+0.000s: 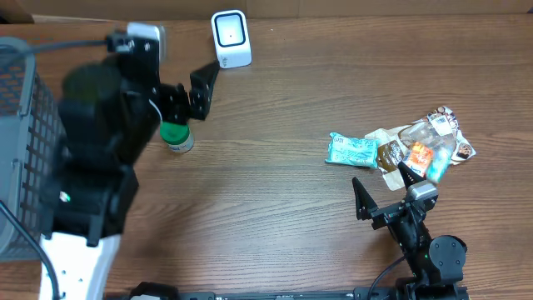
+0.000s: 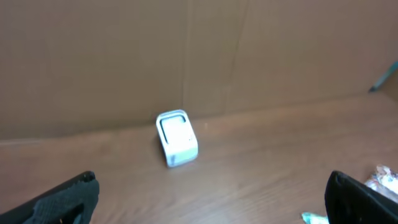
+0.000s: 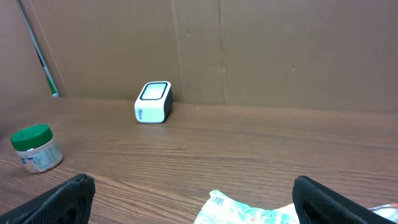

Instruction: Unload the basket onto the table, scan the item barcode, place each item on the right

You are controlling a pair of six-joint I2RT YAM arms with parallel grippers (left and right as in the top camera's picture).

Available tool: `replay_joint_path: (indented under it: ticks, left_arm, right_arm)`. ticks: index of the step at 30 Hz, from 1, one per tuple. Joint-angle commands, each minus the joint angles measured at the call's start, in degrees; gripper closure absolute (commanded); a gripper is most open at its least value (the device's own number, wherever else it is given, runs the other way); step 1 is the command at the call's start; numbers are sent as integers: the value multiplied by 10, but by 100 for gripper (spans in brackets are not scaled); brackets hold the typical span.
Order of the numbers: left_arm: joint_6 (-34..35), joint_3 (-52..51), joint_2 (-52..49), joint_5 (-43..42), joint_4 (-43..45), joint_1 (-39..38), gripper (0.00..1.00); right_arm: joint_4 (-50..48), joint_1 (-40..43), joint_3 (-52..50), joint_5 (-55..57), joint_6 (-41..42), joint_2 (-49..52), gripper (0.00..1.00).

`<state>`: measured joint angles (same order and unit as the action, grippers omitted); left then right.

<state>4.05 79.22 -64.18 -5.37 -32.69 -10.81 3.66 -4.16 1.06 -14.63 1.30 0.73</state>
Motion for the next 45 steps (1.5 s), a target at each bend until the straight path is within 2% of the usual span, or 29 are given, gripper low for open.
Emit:
replay_joint_path:
  ticks: [1,9,18,35,41,45]
  left_arm:
    - [-9,-116,63,-9,75,-1,0]
    - [-24,-386,200,-4,316,0,0]
    - [-51,-593,345,-5,460,24,1]
    - [-94,-735,568,-7,464,56,1]
    - [-101,-752,636,-11,414,64,0]
    - [-110,-754,640,-19,399,74,1]
  right_arm:
    - [-2,-3,-6,0,2,-6,0]
    - [-3,-3,-6,0,2,-6,0]
    - [-2,-3,-6,0,2,-6,0]
    - [-2,-3,-6,0,2,-6,0]
    - [-3,-3,-6,0,2,-6,0]
    - [-2,-3,-6,0,2,-6,0]
